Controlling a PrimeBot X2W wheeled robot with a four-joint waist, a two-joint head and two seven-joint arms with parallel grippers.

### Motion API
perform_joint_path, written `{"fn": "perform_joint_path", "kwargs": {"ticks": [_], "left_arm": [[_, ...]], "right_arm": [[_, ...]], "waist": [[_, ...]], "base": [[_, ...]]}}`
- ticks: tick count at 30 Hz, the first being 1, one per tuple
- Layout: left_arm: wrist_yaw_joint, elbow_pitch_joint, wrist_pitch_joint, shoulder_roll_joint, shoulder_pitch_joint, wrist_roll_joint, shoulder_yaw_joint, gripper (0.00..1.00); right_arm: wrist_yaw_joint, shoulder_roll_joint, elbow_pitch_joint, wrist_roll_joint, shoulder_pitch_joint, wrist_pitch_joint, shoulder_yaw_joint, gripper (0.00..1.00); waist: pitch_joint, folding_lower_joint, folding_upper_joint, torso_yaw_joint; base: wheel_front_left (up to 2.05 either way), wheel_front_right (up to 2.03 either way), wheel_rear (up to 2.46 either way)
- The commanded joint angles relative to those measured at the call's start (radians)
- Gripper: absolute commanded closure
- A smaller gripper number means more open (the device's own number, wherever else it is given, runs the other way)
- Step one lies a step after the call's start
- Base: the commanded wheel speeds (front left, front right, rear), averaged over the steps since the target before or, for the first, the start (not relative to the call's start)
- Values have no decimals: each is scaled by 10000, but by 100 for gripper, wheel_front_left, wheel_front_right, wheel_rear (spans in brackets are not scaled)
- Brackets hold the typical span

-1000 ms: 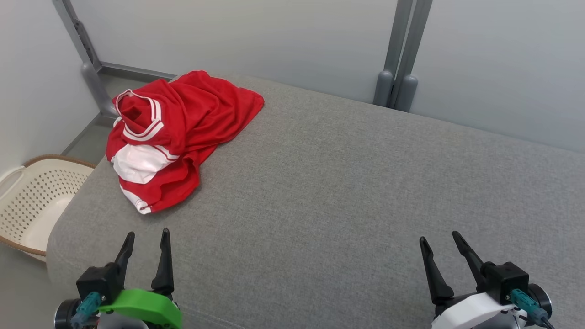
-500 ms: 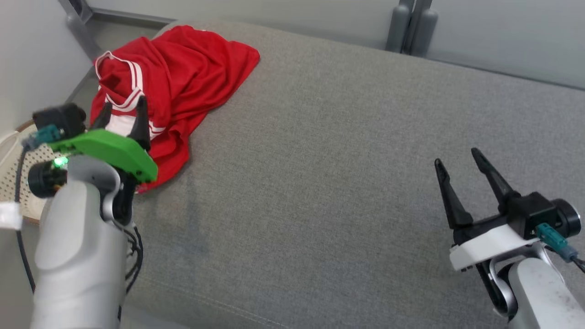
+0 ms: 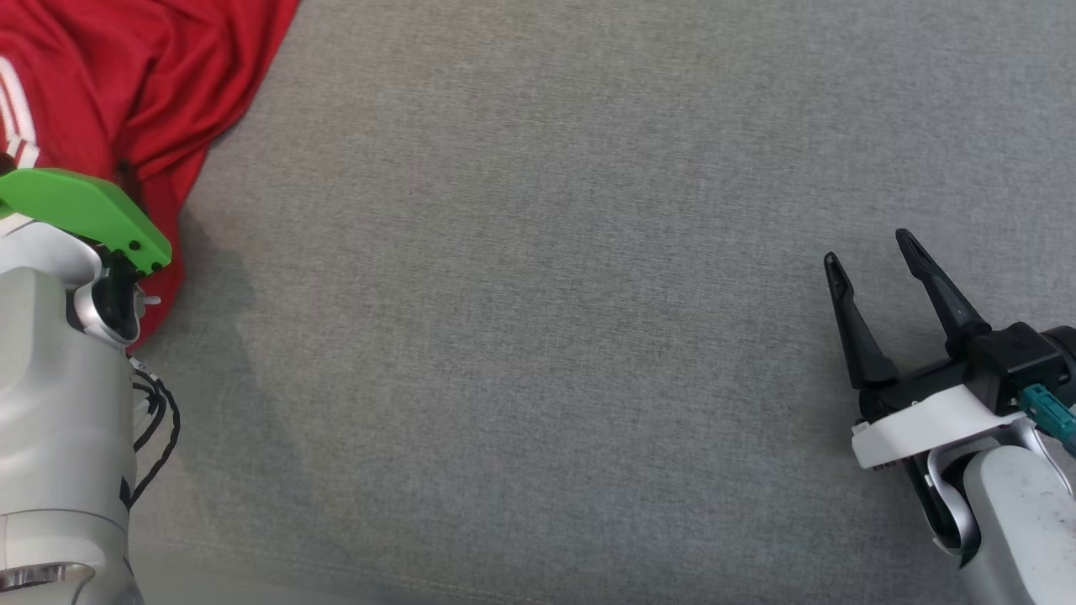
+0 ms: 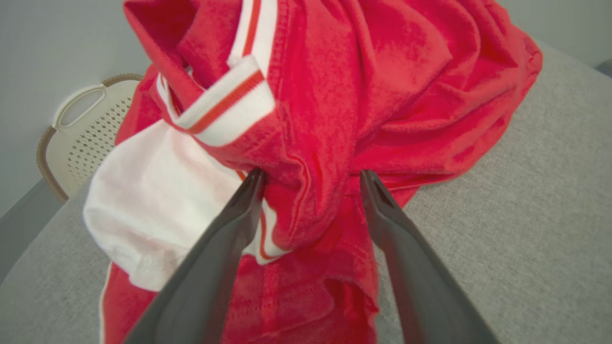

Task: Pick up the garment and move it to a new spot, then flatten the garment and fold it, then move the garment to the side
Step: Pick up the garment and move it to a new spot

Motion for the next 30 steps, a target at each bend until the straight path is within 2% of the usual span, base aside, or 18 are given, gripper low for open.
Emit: {"fn": "perform_joint_path", "kwargs": {"ticks": [1, 2, 3, 8, 11, 20, 24, 26, 30], "left_arm": [[64, 160, -124, 129, -200, -19, 59, 24], [52, 311, -198, 194, -223, -81, 110, 70], [-12, 413, -254, 263, -234, -76, 98, 100], [-257, 884, -600, 622, -85, -109, 111, 100], [-574, 965, -814, 869, -275, -107, 60, 100], [-1329, 341, -747, 1444, -983, 248, -643, 100], [-1484, -459, -509, 1543, -1255, 509, -1309, 100], [-1552, -1368, -170, 1564, -1360, 492, -1805, 100], [-1545, -3409, 659, 1450, -1051, -268, -2788, 100]], "right_arm": [[1, -10, -78, 38, -48, -32, -22, 0], [1, -5, -95, 51, 6, -32, -38, 0], [1, 14, -101, 62, 47, -32, -48, 0], [1, 177, 40, 110, 417, -32, -121, 0], [1, 321, 146, 160, 666, -32, -177, 0], [1, 881, 468, 282, 1235, -32, -231, 0], [1, 1183, 535, 322, 1490, -32, -321, 0], [1, 1398, 560, 318, 1699, -32, -410, 0], [-1, 1578, 561, 293, 2028, -32, -574, 0]], "waist": [[491, -3, 0, -809], [403, -3, 0, -795], [337, -3, 0, -781], [-295, -3, 0, -613], [-733, -3, 0, -472], [-2173, -3, 0, -358], [-2800, -3, 0, -577], [-3226, -3, 0, -874], [-3678, -3, 0, -1366]], "base": [[0, 0, 0], [0, 0, 0], [0, 0, 0], [0, 0, 0], [0, 0, 0], [0, 0, 0], [0, 0, 0], [0, 0, 0], [0, 0, 0]]}}
